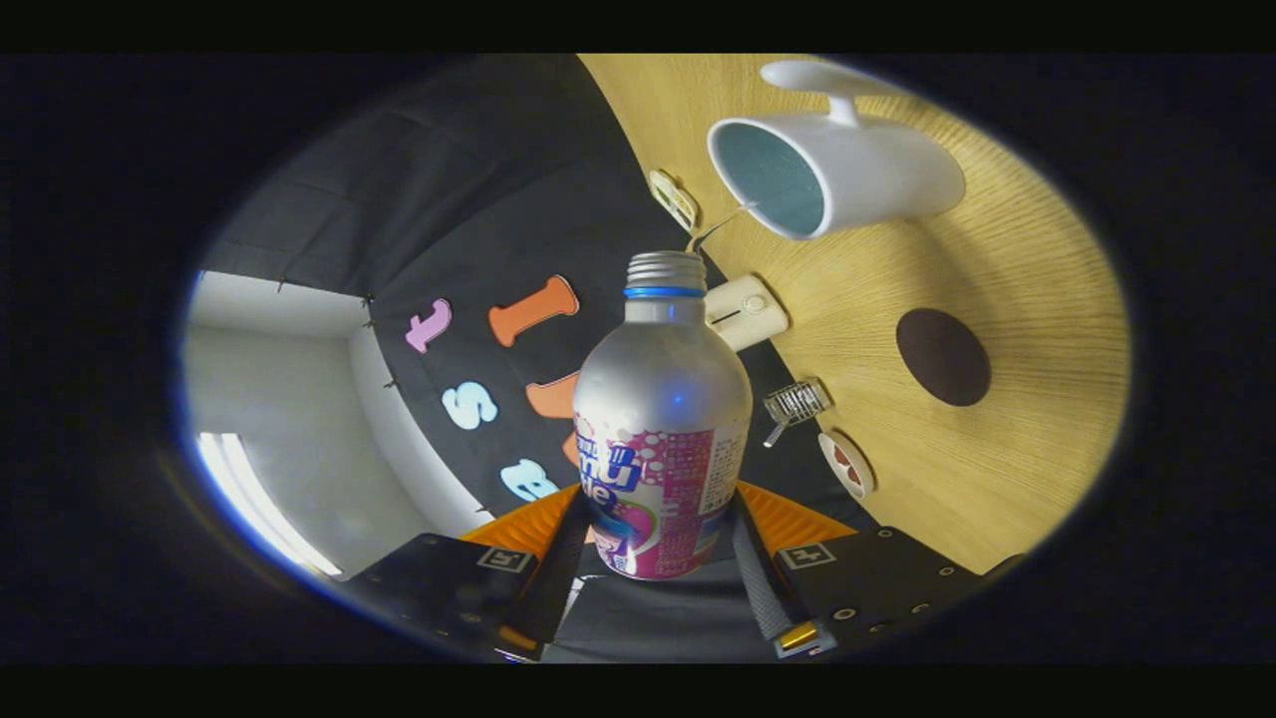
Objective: Take the bottle from table, then pour the juice into the cup, finally place the bottle on the coaster
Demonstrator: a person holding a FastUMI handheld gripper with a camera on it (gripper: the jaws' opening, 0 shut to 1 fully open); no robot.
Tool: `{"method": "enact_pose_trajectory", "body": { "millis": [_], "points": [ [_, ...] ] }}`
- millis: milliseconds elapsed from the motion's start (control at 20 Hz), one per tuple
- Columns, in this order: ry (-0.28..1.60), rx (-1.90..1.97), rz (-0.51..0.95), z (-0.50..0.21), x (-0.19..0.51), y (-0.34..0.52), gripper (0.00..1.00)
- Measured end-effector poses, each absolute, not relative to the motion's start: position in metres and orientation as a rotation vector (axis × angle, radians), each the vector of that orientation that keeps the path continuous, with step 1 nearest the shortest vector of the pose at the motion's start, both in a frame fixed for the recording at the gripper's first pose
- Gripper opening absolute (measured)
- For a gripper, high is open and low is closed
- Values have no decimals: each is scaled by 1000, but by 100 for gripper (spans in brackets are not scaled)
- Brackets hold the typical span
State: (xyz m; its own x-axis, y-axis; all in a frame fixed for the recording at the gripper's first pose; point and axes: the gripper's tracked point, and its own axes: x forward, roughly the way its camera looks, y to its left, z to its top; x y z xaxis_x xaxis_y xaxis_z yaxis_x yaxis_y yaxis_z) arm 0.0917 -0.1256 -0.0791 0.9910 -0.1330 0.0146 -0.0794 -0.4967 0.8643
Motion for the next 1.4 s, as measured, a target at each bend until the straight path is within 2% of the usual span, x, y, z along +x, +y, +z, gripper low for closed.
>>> {"method": "enact_pose_trajectory", "body": {
  "millis": [1400],
  "points": [
    [-287, 2242, -32, -58, 93, -148, 74]
  ]
}}
